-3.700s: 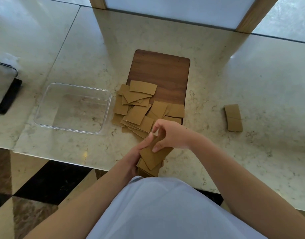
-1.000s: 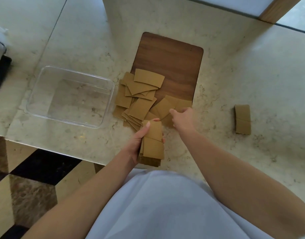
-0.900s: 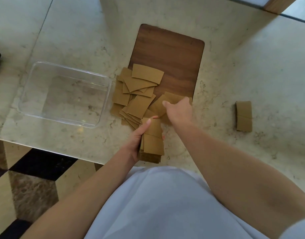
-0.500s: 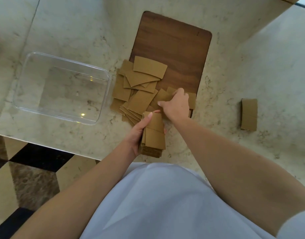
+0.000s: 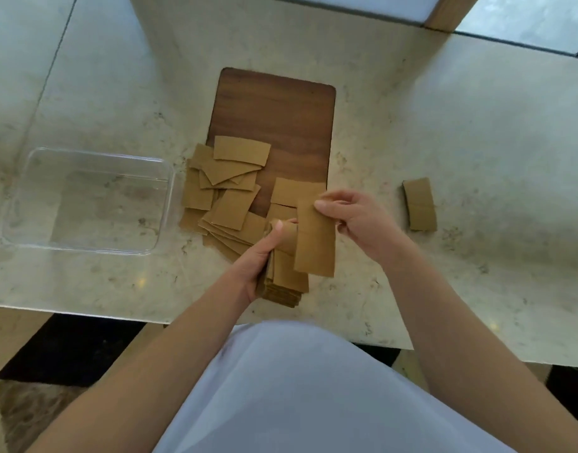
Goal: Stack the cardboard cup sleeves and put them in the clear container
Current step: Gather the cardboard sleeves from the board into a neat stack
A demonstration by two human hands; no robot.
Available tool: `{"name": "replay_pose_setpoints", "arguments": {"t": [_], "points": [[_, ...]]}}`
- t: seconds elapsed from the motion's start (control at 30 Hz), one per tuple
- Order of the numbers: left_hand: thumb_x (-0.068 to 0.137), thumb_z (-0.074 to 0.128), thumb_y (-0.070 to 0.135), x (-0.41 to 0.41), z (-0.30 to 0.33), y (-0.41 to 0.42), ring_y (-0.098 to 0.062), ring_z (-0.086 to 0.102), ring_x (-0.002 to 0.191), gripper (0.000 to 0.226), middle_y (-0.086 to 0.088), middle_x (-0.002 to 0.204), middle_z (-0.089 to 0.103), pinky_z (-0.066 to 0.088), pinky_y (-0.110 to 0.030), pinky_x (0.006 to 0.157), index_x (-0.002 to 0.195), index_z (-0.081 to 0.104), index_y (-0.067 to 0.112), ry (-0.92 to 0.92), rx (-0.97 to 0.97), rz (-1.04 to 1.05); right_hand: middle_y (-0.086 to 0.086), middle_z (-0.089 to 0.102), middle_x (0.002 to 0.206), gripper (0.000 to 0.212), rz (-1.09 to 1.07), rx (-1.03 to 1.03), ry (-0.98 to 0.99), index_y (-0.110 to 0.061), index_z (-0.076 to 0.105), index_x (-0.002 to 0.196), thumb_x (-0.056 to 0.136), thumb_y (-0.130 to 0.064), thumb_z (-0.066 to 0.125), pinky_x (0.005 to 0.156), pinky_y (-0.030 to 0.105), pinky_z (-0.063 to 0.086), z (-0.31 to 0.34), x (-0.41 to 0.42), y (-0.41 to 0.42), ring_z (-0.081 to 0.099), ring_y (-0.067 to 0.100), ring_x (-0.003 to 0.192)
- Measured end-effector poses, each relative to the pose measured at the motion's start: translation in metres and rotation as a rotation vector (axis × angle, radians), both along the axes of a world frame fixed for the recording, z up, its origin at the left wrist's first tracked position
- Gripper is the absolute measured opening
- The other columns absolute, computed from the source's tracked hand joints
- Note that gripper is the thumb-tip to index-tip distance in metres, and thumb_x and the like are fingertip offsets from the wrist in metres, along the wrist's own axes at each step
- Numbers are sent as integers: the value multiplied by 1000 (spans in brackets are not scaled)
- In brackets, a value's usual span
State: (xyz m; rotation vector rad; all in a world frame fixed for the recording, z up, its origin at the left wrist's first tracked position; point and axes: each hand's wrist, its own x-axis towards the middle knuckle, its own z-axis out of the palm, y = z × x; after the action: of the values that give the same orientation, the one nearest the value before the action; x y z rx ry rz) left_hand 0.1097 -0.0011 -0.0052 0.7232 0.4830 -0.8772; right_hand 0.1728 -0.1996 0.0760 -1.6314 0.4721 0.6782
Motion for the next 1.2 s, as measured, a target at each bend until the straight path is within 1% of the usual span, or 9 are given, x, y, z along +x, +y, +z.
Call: {"name": "replay_pose_setpoints", "arguments": {"t": [0.1,0.3,0.4,0.5,0.63,0.8,0.93,1.03,1.2], "points": [[53,96,60,6,12,-19,-33,76,97,98,-20,116,75,63,-45,72,132,65,11,-39,1,-40,-1,71,106,19,59,-102,-59,-27,74,101,86,-36,82,82,32,51,2,-29,8,65,17,99],[78,86,29,4,22,-51,-33,73,103,63,-19,128,71,60,-50,80,137,66,24,-86,-20,15,-2,65,114,37,-217,-208,-180,-29,61,113,86,-49,76,82,34,57,-8,-64,17,64,13,101],[80,80,26,4,30,-64,-33,77,91,48,-16,111,77,61,-49,71,127,72,22,-79,62,-19,0,67,114,45,-393,-44,4,-29,56,120,92,-65,60,78,38,59,-4,-79,13,68,17,100],[81,77,24,7,36,-70,-34,77,84,41,-18,103,78,62,-48,66,120,72,15,-48,118,10,3,68,120,58,-483,121,80,-29,55,130,89,-71,55,89,48,61,-2,-92,0,69,24,107],[90,66,8,14,48,-97,-33,77,81,37,-17,100,78,61,-44,65,124,66,23,-40,100,243,-8,67,121,51,-659,67,-179,-35,57,133,89,-58,59,80,29,61,0,-107,5,69,6,101],[93,61,4,25,66,-125,-32,77,76,38,-15,98,77,63,-44,66,118,69,30,-18,-21,370,-11,74,106,20,-868,52,-279,-32,77,109,101,-27,59,86,36,62,11,-87,3,70,7,99],[93,61,4,31,76,-121,-34,71,85,38,-18,114,67,61,-42,62,117,67,32,-10,18,371,-6,73,104,17,-792,45,-230,-34,76,100,100,-27,60,83,38,63,13,-78,1,70,14,99],[93,63,6,34,79,-113,-33,67,87,22,-22,111,64,60,-42,69,107,61,22,-38,77,340,2,72,109,23,-662,86,-55,-27,70,115,100,-40,57,71,41,65,11,-81,3,71,19,98],[93,70,12,33,79,-107,-34,63,94,24,-24,111,60,56,-47,82,113,57,14,-80,188,327,7,77,97,45,-430,97,111,-18,70,109,98,-58,53,50,32,58,12,-86,-3,77,19,73]]}}
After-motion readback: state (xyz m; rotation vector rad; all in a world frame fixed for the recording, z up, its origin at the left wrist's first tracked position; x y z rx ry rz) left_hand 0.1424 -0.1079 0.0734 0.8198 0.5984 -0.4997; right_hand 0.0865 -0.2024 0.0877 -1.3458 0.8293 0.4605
